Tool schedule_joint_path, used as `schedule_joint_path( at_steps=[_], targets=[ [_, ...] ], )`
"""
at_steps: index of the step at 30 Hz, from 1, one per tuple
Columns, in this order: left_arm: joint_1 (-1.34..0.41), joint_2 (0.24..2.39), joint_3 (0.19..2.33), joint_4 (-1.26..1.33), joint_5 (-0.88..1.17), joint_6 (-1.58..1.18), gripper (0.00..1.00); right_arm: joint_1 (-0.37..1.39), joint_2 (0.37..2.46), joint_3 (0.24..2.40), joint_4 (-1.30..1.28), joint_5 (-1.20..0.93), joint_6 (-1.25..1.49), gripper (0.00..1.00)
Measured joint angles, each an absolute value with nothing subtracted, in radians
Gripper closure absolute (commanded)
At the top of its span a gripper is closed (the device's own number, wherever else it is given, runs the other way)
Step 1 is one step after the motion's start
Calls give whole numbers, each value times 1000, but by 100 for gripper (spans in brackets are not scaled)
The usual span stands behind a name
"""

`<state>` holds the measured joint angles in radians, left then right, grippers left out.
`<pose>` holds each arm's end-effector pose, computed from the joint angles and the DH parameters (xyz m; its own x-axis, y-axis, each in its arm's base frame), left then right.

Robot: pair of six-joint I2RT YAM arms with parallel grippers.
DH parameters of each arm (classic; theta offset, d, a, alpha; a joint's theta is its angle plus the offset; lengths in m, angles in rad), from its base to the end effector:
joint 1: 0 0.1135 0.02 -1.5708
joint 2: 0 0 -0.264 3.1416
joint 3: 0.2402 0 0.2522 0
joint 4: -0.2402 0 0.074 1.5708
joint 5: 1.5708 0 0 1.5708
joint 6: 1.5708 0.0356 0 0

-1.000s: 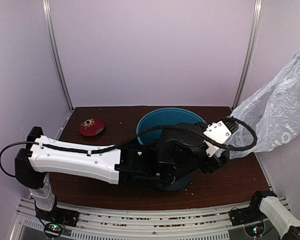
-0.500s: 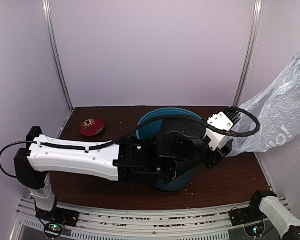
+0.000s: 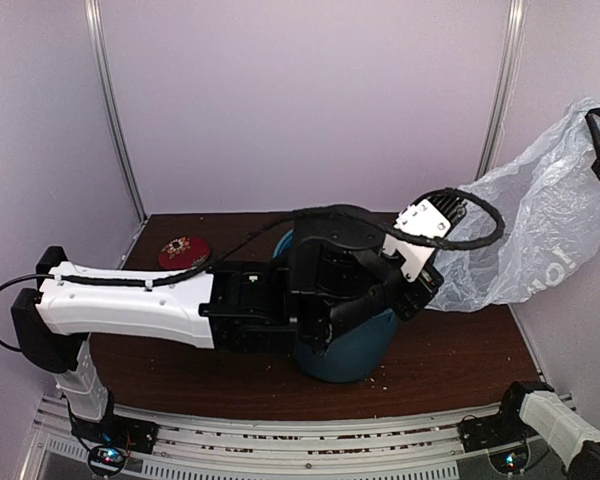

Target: Put the trash bags into the trash bin

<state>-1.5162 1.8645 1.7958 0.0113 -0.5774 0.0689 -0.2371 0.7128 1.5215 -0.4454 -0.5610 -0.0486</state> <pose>0.0439 -0.4469 0.4033 0.0524 0.0978 -0.9938 0.8052 0.5845 0.1000 0.0466 0.0082 0.5418 0.3588 -0.1290 -0.9244 -0.2674 0.9347 -0.2342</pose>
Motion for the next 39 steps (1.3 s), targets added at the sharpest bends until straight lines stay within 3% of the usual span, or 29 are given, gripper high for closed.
schedule_joint_path(
  at_steps=[9,20,34,39],
  targets=[
    [-1507,1827,1963,49,-531,176,100,-237,798,1604,-342,-707,56,100],
    [-1507,1620,1916,52,-534,219,100,-238,853,1618,-67,-941,319,100],
    [-1507,1449,1785,10,-652,218,100,-216,976,1528,-32,-973,326,100],
    [-1507,1449,1763,-37,-707,218,100,-30,1052,1549,-179,-834,200,100]
  ],
)
